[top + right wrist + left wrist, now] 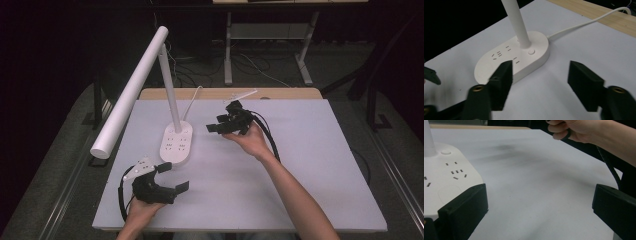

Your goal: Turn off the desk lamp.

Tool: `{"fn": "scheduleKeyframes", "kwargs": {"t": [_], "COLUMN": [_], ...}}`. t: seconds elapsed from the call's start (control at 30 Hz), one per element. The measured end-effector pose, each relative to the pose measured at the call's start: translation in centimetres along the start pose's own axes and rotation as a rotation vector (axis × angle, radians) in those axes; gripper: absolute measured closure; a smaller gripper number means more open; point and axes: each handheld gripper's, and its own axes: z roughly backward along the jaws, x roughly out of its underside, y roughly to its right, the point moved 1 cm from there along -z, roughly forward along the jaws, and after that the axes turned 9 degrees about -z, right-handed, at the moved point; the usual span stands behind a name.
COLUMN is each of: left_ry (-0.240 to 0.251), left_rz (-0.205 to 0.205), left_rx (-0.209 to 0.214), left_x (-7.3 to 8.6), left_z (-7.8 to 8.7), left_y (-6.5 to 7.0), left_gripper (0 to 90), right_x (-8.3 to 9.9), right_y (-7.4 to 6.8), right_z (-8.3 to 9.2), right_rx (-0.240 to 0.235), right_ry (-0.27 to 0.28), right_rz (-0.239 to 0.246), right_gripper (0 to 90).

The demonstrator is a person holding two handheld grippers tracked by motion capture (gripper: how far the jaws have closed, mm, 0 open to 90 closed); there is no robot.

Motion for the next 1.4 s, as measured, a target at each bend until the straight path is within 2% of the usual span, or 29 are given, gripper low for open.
{"fn": "scheduleKeyframes", "kwargs": {"t": [0.1, 0.13, 0.17, 0.2, 0.27, 0.33, 0.4, 0.43, 0.53, 0.6, 0.97, 1.07, 1.13, 1.2, 1.23, 1.37, 1.4], "left_ry": [-0.001, -0.001, -0.001, 0.001, -0.001, -0.002, -0.005, -0.005, -0.008, -0.009, -0.009, -0.009, -0.009, -0.011, -0.011, -0.01, -0.01], "left_rz": [-0.001, -0.001, -0.001, 0.002, -0.001, -0.002, -0.004, -0.004, -0.008, -0.008, -0.009, -0.01, -0.011, -0.014, -0.014, -0.018, -0.018], "left_rx": [0.001, 0.001, 0.0, 0.001, 0.001, 0.002, 0.004, 0.006, 0.008, 0.008, 0.005, 0.005, 0.006, 0.004, 0.005, 0.006, 0.006], "left_x": [0.0, 0.0, 0.0, 0.0, 0.0, 0.0, 0.0, 0.0, 0.0, 0.0, -0.1, -0.1, -0.1, -0.1, -0.1, -0.1, -0.1], "left_z": [0.0, -0.1, -0.1, -0.1, -0.1, -0.1, -0.1, -0.1, -0.2, -0.2, -0.2, -0.2, -0.1, -0.1, -0.1, -0.2, -0.2], "left_y": [0.1, 0.1, 0.1, 0.1, 0.1, 0.1, 0.1, 0.2, 0.2, 0.3, 0.3, 0.3, 0.4, 0.3, 0.3, 0.3, 0.4], "left_gripper": [0.0, 0.0, 0.0, 0.0, 0.0, 0.0, 0.0, 0.0, 0.0, 0.0, 0.0, 0.0, 0.0, 0.0, 0.0, 0.0, 0.0], "right_x": [0.5, 0.5, 0.7, 0.8, 1.2, 2.0, 2.3, 2.8, 3.4, 4.2, 8.0, 9.2, 10.8, 12.0, 12.0, 14.9, 14.9], "right_y": [0.0, 0.0, 0.0, 0.1, 0.1, 0.3, 0.4, 0.5, 0.6, 0.8, 1.2, 1.4, 1.5, 1.6, 1.6, 1.5, 1.5], "right_z": [1.7, 1.7, 2.1, 2.5, 3.4, 4.9, 5.3, 6.2, 7.1, 8.4, 12.0, 13.0, 14.0, 14.6, 14.6, 15.8, 15.8], "right_rx": [-0.011, -0.011, -0.011, 0.009, 0.025, 0.019, 0.016, 0.023, 0.022, 0.029, 0.042, 0.046, 0.055, 0.073, 0.073, 0.116, 0.116], "right_ry": [0.01, 0.01, 0.005, 0.003, 0.005, 0.024, 0.028, 0.029, 0.034, 0.04, 0.064, 0.069, 0.085, 0.093, 0.093, 0.104, 0.104], "right_rz": [-0.019, -0.019, -0.016, -0.015, -0.025, -0.035, -0.032, -0.034, -0.036, -0.044, -0.059, -0.073, -0.093, -0.104, -0.104, -0.12, -0.12], "right_gripper": [10.9, 10.9, 5.6, 0.4, 0.4, 0.4, 0.4, 0.4, 0.4, 0.4, 0.4, 0.5, 0.5, 0.5, 0.5, 0.5, 0.5]}}
